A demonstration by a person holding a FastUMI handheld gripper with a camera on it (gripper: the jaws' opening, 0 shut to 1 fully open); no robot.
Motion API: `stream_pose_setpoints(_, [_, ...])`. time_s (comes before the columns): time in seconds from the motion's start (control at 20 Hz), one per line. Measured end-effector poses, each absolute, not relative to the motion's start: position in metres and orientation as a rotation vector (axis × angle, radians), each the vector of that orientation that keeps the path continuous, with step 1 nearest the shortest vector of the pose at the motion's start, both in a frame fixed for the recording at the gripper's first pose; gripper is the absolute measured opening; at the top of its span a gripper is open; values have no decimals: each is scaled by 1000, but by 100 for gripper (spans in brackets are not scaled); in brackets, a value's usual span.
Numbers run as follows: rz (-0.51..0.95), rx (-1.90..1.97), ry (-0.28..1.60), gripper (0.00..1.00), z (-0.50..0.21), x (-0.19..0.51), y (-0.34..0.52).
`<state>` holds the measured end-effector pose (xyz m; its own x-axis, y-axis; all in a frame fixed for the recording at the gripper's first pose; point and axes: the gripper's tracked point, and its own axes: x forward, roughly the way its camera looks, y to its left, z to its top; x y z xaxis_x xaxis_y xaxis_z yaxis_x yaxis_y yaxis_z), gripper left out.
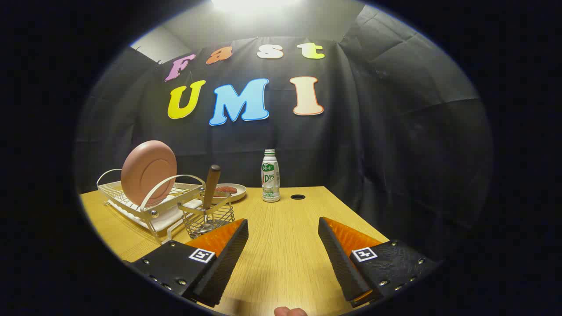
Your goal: Take the plate from the dish rack, then take the spoon from the basket and place it into the plate.
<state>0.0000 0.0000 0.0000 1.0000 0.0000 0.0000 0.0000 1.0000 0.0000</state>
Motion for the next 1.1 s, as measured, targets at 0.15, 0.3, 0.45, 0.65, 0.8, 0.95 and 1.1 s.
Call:
stream_pose_setpoints(0.15, [-13, 3, -19, 98, 10, 17, -3])
stream_pose_setpoints(0.3, [-44, 20, -48, 98, 32, 29, -12])
stream_pose_setpoints(0.45, [-62, -3, -63, 98, 59, 24, -18])
stream_pose_setpoints(0.65, [-48, -22, -53, 98, 97, -1, -11])
stream_pose_setpoints(0.8, [-45, -37, -57, 98, 128, -26, 4])
stream_pose_setpoints(0.95, [-31, -28, -52, 97, 157, -47, 25])
stream_pose_setpoints(1.1, [-36, -10, -68, 97, 182, -60, 44])
